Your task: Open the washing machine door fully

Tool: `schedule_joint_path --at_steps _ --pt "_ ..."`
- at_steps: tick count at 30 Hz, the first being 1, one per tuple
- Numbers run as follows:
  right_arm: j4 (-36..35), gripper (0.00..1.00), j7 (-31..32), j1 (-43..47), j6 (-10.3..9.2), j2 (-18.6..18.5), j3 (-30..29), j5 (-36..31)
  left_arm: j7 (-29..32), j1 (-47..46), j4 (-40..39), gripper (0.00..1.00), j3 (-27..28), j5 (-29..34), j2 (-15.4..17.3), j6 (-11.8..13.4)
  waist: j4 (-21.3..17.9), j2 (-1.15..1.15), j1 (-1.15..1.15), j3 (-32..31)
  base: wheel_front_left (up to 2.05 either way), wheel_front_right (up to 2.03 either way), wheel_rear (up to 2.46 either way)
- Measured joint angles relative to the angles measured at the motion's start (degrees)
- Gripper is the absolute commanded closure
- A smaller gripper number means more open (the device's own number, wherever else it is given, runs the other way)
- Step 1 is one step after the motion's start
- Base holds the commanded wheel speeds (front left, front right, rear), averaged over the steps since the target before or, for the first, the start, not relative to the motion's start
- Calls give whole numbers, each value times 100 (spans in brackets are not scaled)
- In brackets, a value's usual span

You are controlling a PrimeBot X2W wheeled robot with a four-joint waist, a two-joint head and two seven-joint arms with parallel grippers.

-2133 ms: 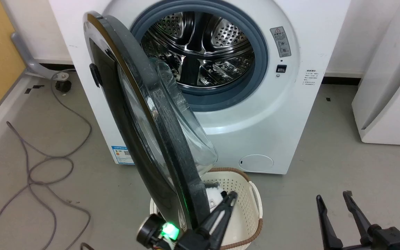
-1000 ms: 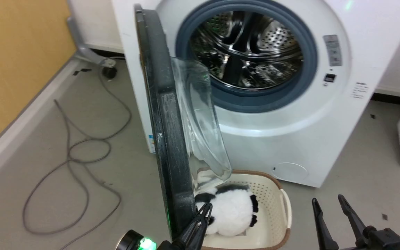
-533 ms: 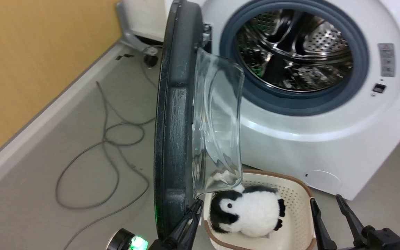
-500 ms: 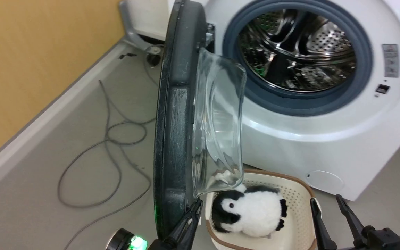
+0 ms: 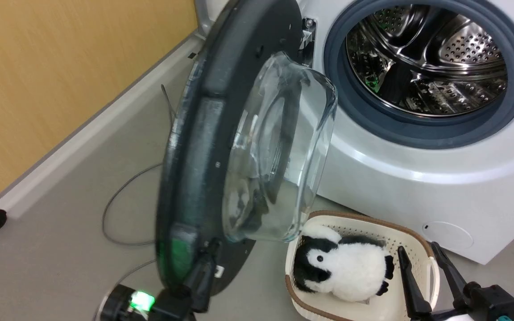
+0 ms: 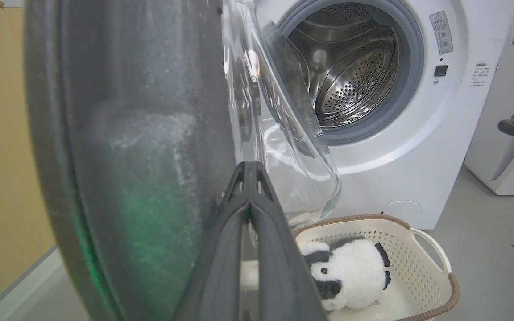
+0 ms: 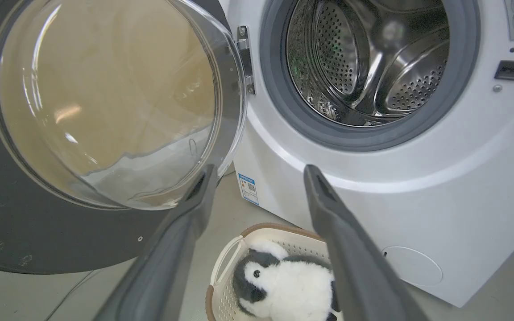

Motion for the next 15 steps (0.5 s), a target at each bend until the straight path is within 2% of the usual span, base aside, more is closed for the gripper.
schedule_joint_path --at_steps 7,15 --pt "49 0 0 -91 0 0 5 -63 1 -306 242 100 468 -75 152 71 76 0 0 124 0 0 0" --pt "48 0 0 -112 0 1 -107 -233 0 -703 660 100 1012 -313 158 116 141 0 0 304 0 0 0"
